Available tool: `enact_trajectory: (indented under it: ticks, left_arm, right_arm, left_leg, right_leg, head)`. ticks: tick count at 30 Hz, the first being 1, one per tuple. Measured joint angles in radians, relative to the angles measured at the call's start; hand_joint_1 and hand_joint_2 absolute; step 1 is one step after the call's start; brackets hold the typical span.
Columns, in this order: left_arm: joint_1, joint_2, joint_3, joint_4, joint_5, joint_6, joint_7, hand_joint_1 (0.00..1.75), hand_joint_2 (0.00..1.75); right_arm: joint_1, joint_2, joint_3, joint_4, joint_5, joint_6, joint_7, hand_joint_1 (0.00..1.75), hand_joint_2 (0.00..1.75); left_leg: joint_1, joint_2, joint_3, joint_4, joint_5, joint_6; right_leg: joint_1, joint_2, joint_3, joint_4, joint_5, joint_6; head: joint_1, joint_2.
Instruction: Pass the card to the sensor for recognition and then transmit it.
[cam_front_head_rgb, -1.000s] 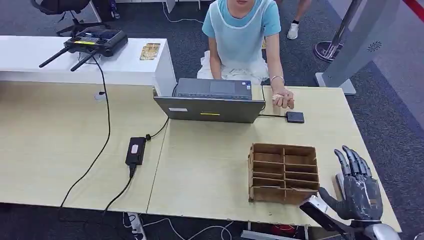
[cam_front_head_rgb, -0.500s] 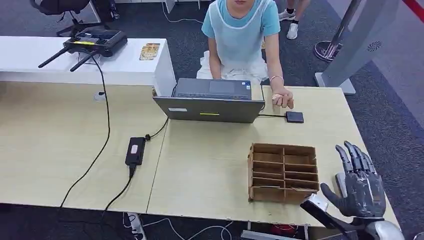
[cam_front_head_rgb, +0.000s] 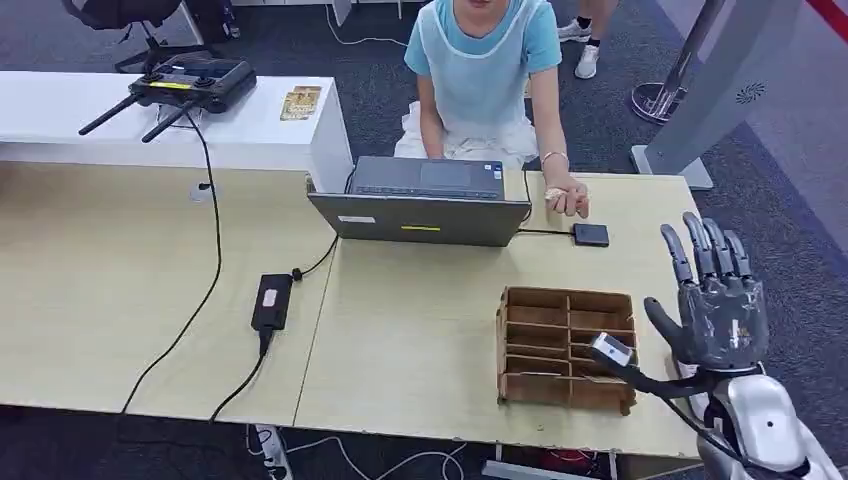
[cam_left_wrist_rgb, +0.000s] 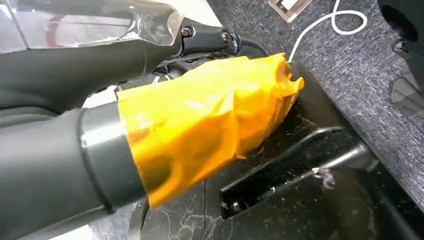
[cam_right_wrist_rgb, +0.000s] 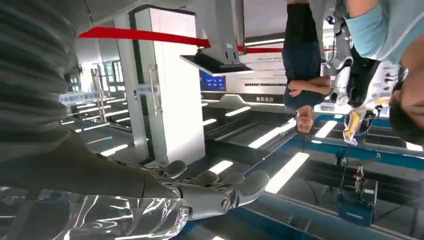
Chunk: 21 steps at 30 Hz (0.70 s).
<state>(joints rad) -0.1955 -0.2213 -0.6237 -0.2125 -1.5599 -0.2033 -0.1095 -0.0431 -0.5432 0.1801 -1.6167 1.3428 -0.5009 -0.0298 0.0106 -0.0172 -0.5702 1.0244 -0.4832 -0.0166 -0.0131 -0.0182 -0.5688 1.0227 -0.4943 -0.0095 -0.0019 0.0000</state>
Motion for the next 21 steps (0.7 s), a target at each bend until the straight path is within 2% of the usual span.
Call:
enact_trajectory:
  ticks: [5, 9, 14, 21]
  left_arm:
    - [-0.002, 0.000, -0.010, 0.000, 0.002, -0.003, 0.000, 0.00, 0.00]
    - [-0.001, 0.000, -0.010, 0.000, 0.006, -0.003, 0.000, 0.00, 0.00]
    - [-0.001, 0.000, -0.010, 0.000, 0.011, -0.003, 0.002, 0.00, 0.00]
    - [-0.001, 0.000, -0.010, 0.000, 0.011, -0.002, 0.004, 0.00, 0.00]
  right_arm:
    - [-0.023, -0.011, 0.018, 0.013, -0.016, 0.000, 0.001, 0.00, 1.75]
    - [-0.018, -0.034, 0.021, 0.010, -0.087, -0.001, 0.000, 0.00, 1.75]
    - [0.039, -0.064, -0.020, -0.028, -0.148, -0.001, -0.015, 0.00, 1.75]
    - [0.144, -0.073, -0.085, -0.102, -0.272, 0.012, -0.097, 0.00, 1.75]
  left_leg:
    - [0.000, 0.000, 0.000, 0.000, 0.000, 0.000]
    - [0.000, -0.001, 0.000, 0.000, 0.000, 0.000]
    - [0.000, -0.001, -0.001, 0.000, 0.000, 0.000]
    - [0.000, -0.003, -0.001, 0.000, -0.001, 0.000]
  right_leg:
    - [0.000, 0.000, 0.000, 0.000, 0.000, 0.000]
    - [0.000, -0.001, 0.000, 0.000, 0.000, 0.000]
    - [0.000, -0.001, 0.000, 0.000, 0.000, 0.000]
    - [0.000, -0.003, 0.000, 0.000, -0.001, 0.001]
  head:
    - [0.000, 0.000]
    - [0.000, 0.000]
    - [0.000, 0.000]
    - [0.000, 0.000]
